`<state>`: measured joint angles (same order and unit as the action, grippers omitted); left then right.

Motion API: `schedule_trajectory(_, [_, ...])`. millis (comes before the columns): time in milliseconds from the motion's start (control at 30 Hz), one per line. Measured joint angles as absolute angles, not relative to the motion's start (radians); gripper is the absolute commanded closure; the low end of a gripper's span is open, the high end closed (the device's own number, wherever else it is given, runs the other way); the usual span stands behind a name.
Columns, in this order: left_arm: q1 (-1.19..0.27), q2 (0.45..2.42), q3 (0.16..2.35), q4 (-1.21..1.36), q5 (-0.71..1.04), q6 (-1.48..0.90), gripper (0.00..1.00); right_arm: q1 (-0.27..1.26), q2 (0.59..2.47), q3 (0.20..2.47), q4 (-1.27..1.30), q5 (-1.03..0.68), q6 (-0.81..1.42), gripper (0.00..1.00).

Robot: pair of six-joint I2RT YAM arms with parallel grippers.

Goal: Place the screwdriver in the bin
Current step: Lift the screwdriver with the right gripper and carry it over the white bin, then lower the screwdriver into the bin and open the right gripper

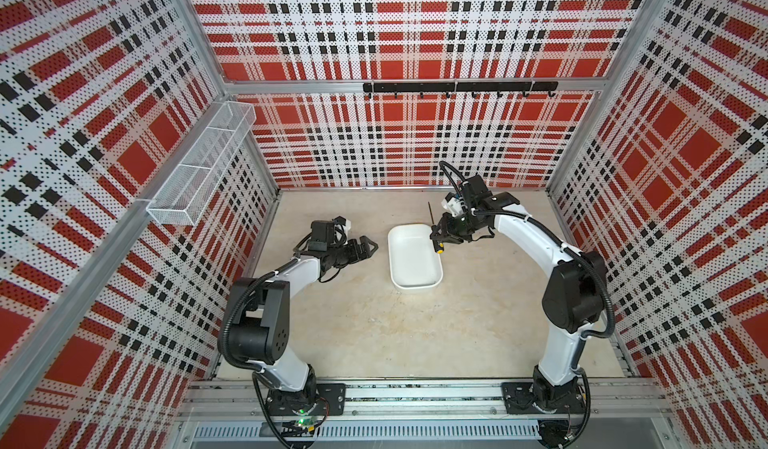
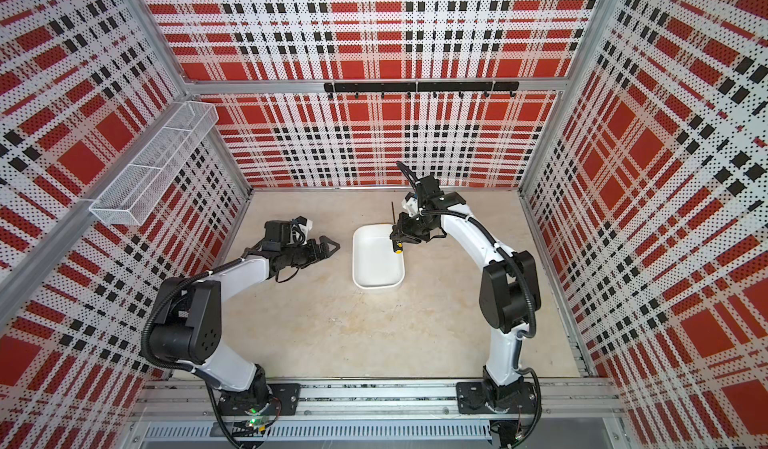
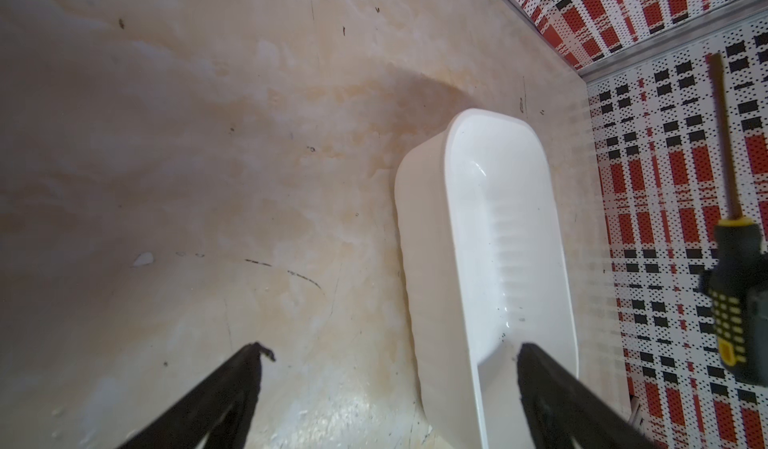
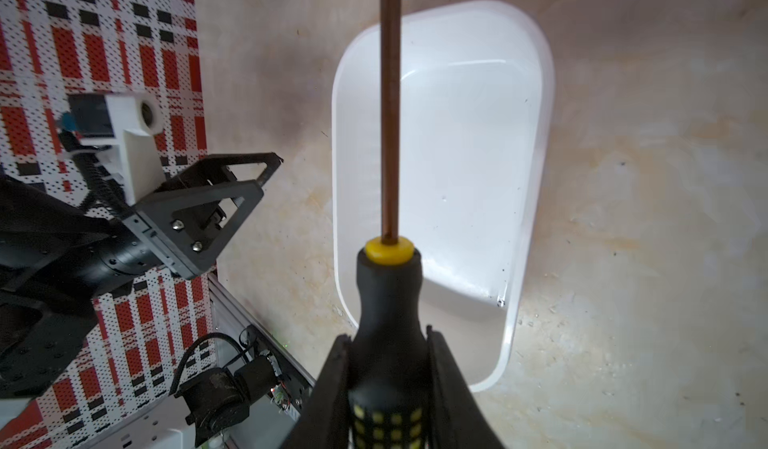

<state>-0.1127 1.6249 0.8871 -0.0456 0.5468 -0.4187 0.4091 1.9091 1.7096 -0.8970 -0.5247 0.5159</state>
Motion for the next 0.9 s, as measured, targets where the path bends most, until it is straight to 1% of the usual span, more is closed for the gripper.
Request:
schedule_trajectory(233, [-0.113, 1.625, 0.887, -0.046, 0.550, -0.418, 0.02, 0.462, 1.946, 1.710, -0.931, -0.488, 0.531, 1.00])
schedule_trajectory(900, [-0.113, 1.625, 0.887, -0.046, 0.551, -0.415, 0.02, 0.594, 2.067, 1.710, -0.878, -0.302, 0.722, 1.00])
